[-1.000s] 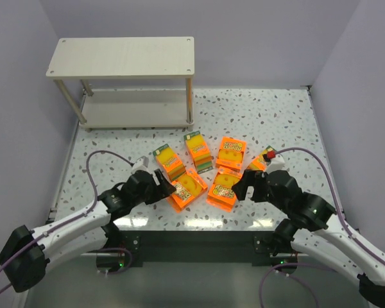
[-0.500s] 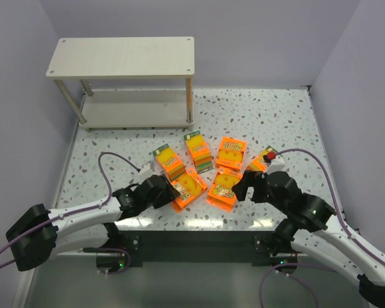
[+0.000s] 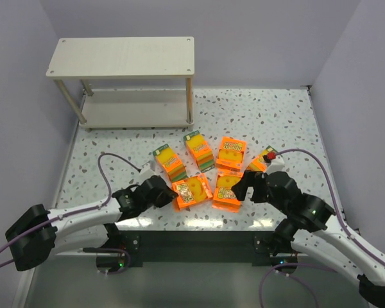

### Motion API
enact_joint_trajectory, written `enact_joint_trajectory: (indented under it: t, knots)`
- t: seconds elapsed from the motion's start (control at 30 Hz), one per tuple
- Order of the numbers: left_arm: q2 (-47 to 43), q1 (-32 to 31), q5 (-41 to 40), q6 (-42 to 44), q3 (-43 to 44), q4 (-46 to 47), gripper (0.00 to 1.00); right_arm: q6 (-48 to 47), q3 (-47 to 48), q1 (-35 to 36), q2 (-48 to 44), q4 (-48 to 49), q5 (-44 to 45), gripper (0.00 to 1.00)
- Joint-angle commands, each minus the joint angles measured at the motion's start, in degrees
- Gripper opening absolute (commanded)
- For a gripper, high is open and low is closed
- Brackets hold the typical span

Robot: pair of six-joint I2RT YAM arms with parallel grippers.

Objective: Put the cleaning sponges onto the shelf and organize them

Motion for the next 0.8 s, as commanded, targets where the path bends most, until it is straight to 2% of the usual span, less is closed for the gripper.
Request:
enact_joint_trajectory:
  t: [0.0, 0.27, 0.4, 0.53, 0.63, 0.67, 0.7, 0.77]
  knots:
    - [-5.11, -0.67, -0.69, 0.21, -0.86, -5.33, 0.0, 0.99, -0.61, 0.06, -0.82, 1.42, 0.44, 0.99]
    - [-17.84, -0.93, -0.33, 2.5, 1.41, -17.01, 0.0, 1.61, -0.96, 0.06, -0.73, 1.69, 0.0, 0.99]
    - [-22.6, -0.93, -5.95, 4.43, 6.94, -22.64, 0.0, 1.7, -0.97, 0.06, -0.73, 2.21, -0.18, 0.99]
    - [-22.17, 0.2, -10.27, 6.98, 12.83, -24.06, 0.0, 1.52, -0.79, 0.06, -0.38, 2.13, -0.26, 0.99]
    - [-19.1, 4.68, -7.03, 11.19, 15.74, -21.26, 0.0, 1.43, -0.79, -0.03, -0.55, 1.95, -0.35, 0.99]
    - [-17.79, 6.61, -3.62, 13.73, 15.92, -20.2, 0.0, 1.35, -0.96, 0.06, -0.64, 1.95, -0.35, 0.99]
    - [-17.16, 11.06, -2.2, 14.97, 16.18, -18.19, 0.0, 1.35, -0.97, 0.06, -0.82, 1.78, -0.35, 0.99]
    - [-16.11, 15.83, -0.44, 17.34, 16.45, -17.12, 0.0, 1.17, -1.05, 0.06, -1.17, 1.69, -0.26, 0.99]
